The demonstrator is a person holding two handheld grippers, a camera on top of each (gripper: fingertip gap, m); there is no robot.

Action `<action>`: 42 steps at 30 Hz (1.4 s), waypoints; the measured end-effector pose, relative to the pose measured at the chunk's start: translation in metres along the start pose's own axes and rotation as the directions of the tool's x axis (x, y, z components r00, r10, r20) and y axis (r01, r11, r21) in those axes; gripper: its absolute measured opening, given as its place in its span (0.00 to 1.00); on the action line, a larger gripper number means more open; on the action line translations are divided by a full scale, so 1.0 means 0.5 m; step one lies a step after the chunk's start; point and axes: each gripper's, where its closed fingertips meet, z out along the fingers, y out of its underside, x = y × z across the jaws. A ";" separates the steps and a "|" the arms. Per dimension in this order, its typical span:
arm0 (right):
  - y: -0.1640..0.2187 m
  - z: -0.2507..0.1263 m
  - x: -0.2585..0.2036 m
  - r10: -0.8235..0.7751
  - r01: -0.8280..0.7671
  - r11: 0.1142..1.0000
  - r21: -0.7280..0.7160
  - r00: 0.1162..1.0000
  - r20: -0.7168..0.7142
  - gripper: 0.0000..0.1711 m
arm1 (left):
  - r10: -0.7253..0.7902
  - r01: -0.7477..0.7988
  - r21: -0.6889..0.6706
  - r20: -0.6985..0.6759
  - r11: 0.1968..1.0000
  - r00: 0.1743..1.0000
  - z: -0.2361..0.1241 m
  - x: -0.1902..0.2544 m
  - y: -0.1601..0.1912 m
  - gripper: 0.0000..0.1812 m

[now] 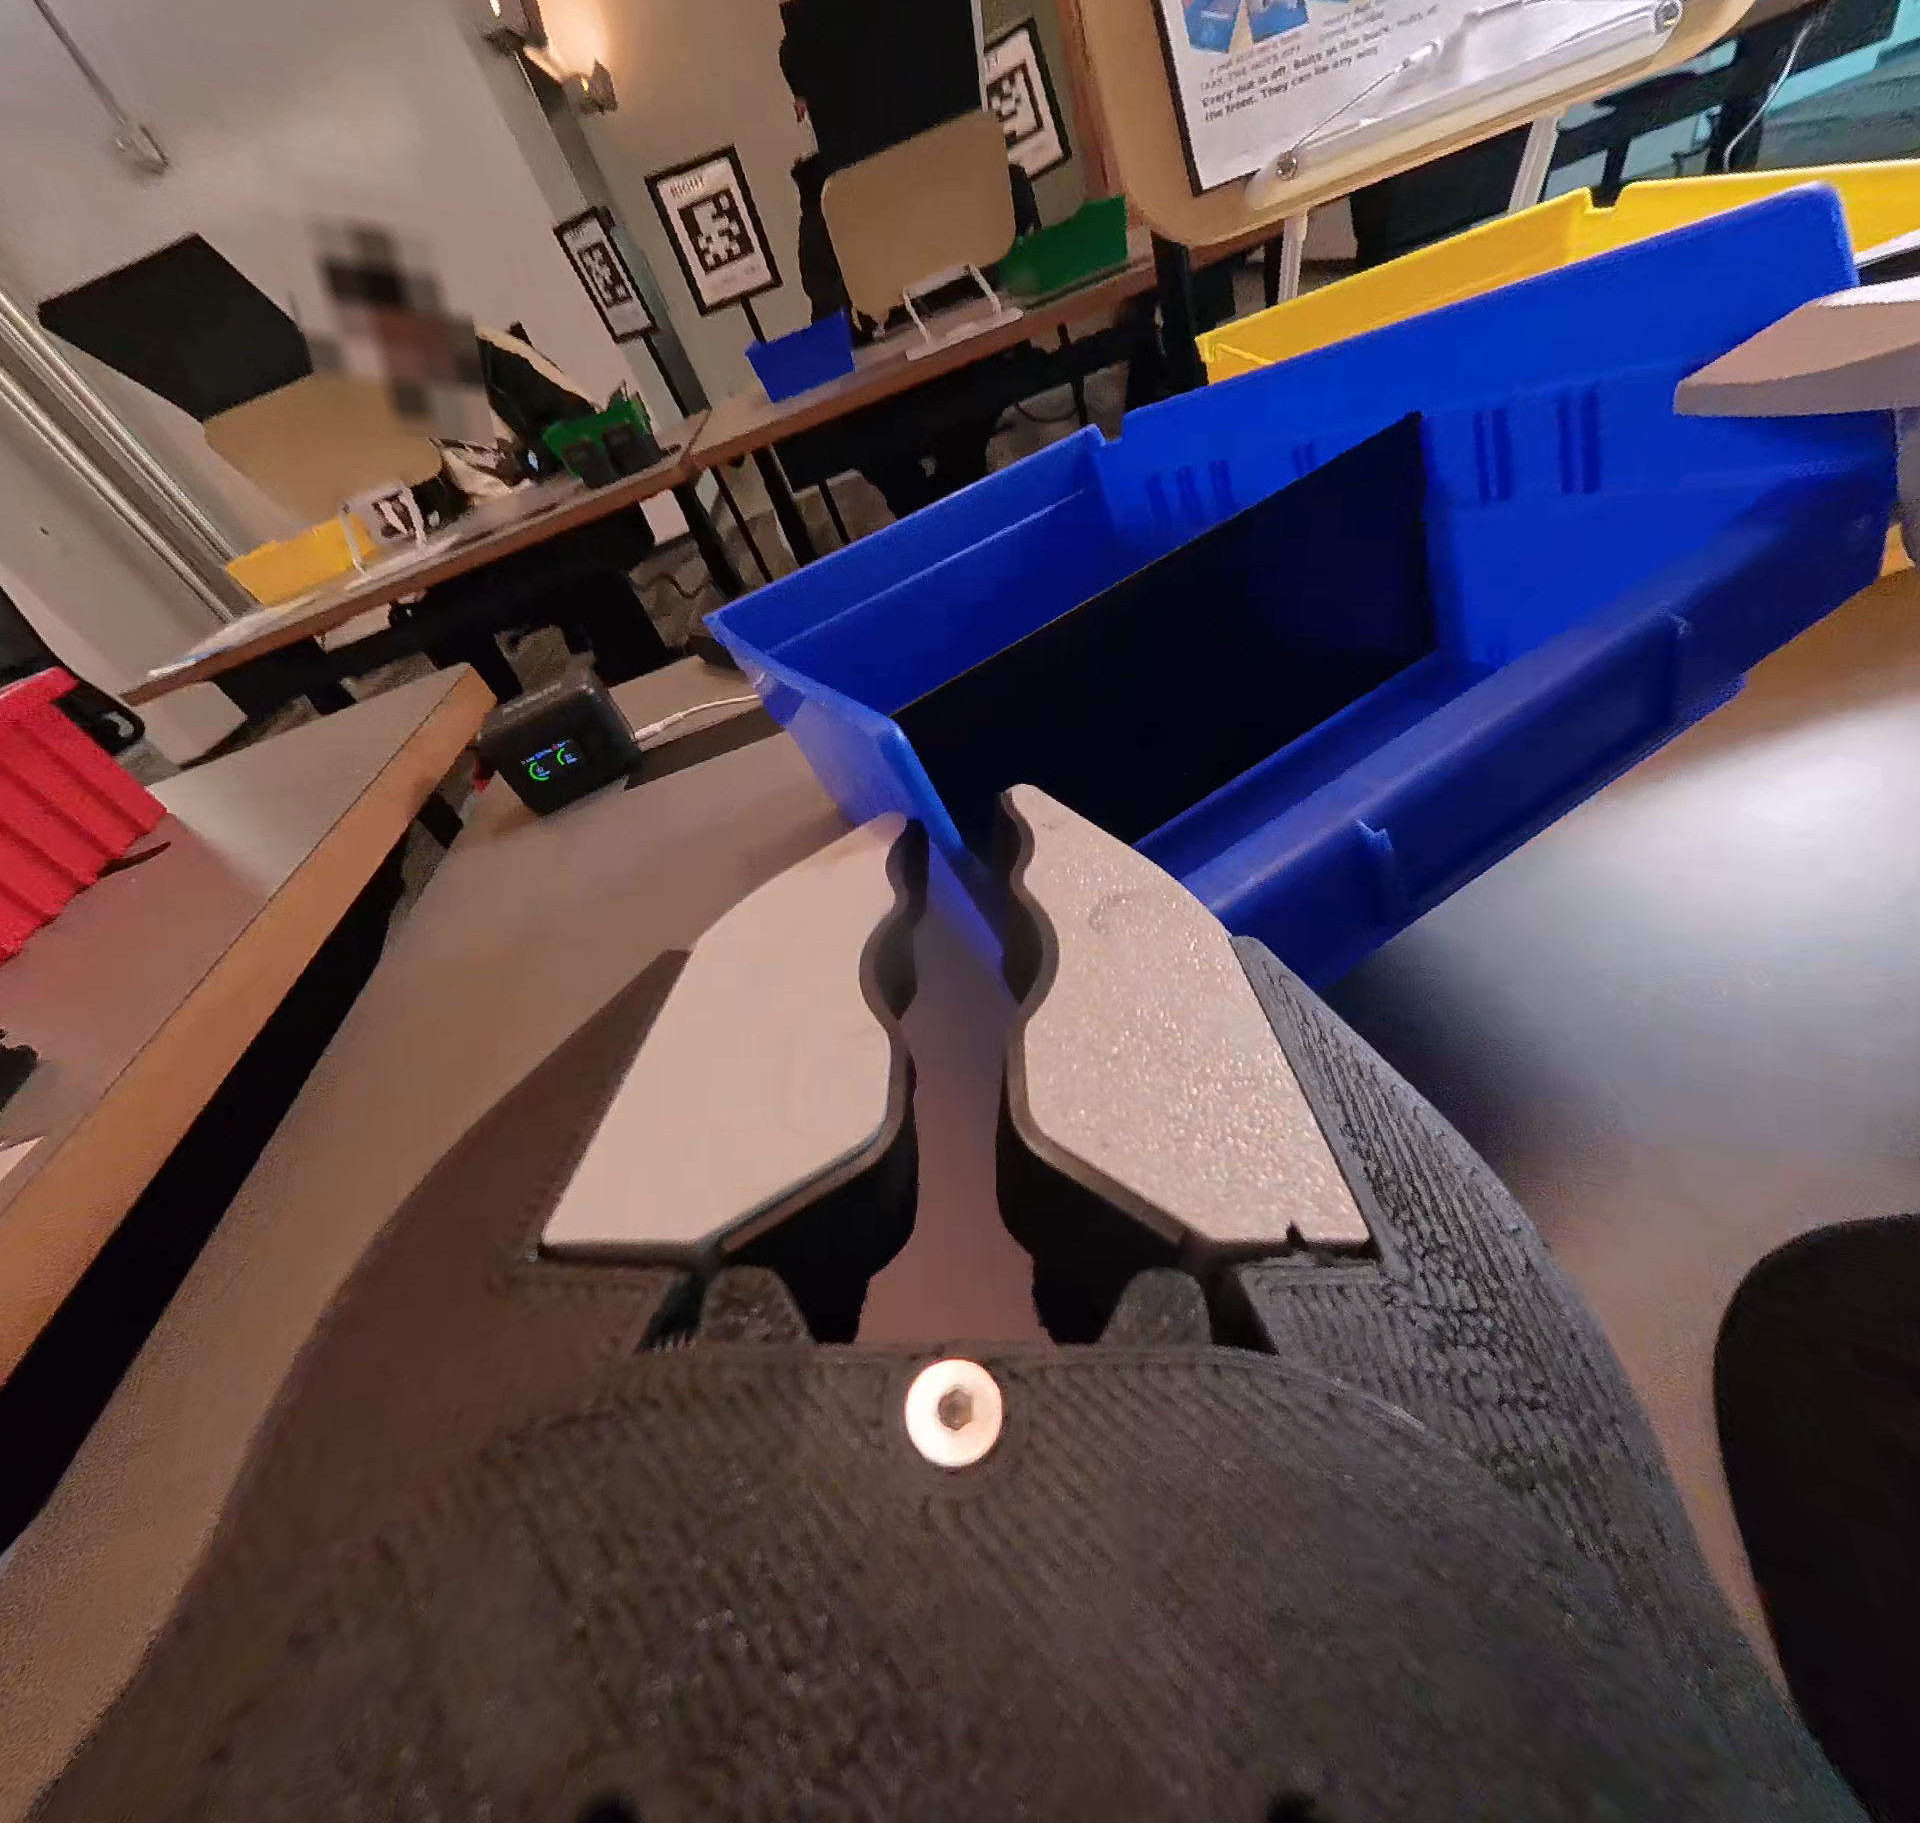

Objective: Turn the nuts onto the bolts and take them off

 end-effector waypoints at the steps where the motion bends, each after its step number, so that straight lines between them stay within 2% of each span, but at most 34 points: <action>1: 0.015 0.001 0.001 -0.020 0.020 1.000 -0.014 1.000 0.001 0.08 | -0.003 0.003 0.010 0.002 1.000 1.000 0.002 0.004 0.009 0.07; 3: 0.037 0.001 0.001 -0.056 0.057 0.997 -0.059 0.998 0.027 0.09 | -0.033 0.033 -0.005 -0.012 0.999 0.999 0.012 0.005 0.020 0.08; 5: 0.060 -0.004 -0.009 -0.073 0.093 0.984 -0.151 0.988 0.133 0.11 | -0.092 0.088 -0.063 -0.072 0.994 0.993 0.021 0.002 0.036 0.09; 6: 0.071 -0.011 -0.015 -0.063 0.106 0.972 -0.210 0.977 0.203 0.11 | -0.145 0.136 -0.088 -0.100 0.987 0.984 0.023 -0.001 0.039 0.21; 7: 0.073 -0.024 -0.015 -0.047 0.114 0.961 -0.250 0.965 0.258 0.16 | -0.176 0.167 -0.079 -0.109 0.983 0.978 0.016 -0.009 0.028 0.26; 8: 0.069 -0.039 -0.010 -0.041 0.130 0.952 -0.276 0.951 0.306 0.19 | -0.156 0.151 -0.046 -0.110 0.987 0.982 0.003 -0.017 0.005 0.27; 10: 0.060 -0.069 0.024 -0.051 0.174 0.928 -0.329 0.935 0.350 0.23 | -0.026 0.027 0.003 -0.115 1.000 0.993 -0.018 -0.017 -0.047 0.26; 12: 0.069 -0.082 0.077 -0.106 0.249 0.881 -0.403 0.933 0.344 0.25 | 0.086 -0.096 -0.031 -0.239 0.995 0.967 -0.018 0.036 -0.079 0.26; 15: 0.120 -0.071 0.147 -0.255 0.424 0.724 -0.544 0.897 0.360 0.29 | 0.161 -0.254 -0.142 -0.470 0.957 0.868 0.009 0.146 -0.068 0.29; 17: 0.163 -0.056 0.175 -0.329 0.514 0.604 -0.609 0.857 0.397 0.31 | 0.211 -0.412 -0.229 -0.590 0.882 0.779 0.029 0.209 -0.021 0.33; 20: 0.226 -0.041 0.189 -0.345 0.574 0.464 -0.675 0.819 0.459 0.28 | 0.343 -0.669 -0.298 -0.677 0.681 0.651 0.067 0.247 0.068 0.36; 22: 0.250 -0.033 0.206 -0.381 0.599 0.412 -0.687 0.798 0.468 0.19 | 0.377 -0.758 -0.321 -0.717 0.567 0.586 0.088 0.251 0.115 0.33; 23: 0.250 -0.034 0.208 -0.378 0.596 0.420 -0.685 0.800 0.465 0.19 | 0.400 -0.782 -0.312 -0.722 0.539 0.564 0.100 0.252 0.126 0.27; 24: 0.248 -0.041 0.208 -0.364 0.590 0.427 -0.686 0.806 0.467 0.19 | 0.392 -0.792 -0.292 -0.744 0.536 0.540 0.102 0.261 0.133 0.23; 26: 0.248 -0.070 0.210 -0.345 0.576 0.447 -0.685 0.817 0.462 0.19 | 0.358 -0.763 -0.277 -0.755 0.584 0.549 0.110 0.279 0.133 0.18; 32: 0.257 -0.224 0.250 -0.397 0.564 0.445 -0.696 0.820 0.412 0.19 | 0.380 -0.737 -0.234 -0.735 0.635 0.561 0.121 0.288 0.127 0.18; 37: 0.268 -0.353 0.345 -0.402 0.503 0.422 -0.754 0.850 0.341 0.19 | 0.394 -0.736 -0.224 -0.727 0.639 0.562 0.137 0.293 0.123 0.18; 42: 0.277 -0.425 0.479 -0.422 0.454 0.388 -0.802 0.861 0.283 0.18 | 0.392 -0.731 -0.236 -0.718 0.640 0.575 0.172 0.290 0.120 0.18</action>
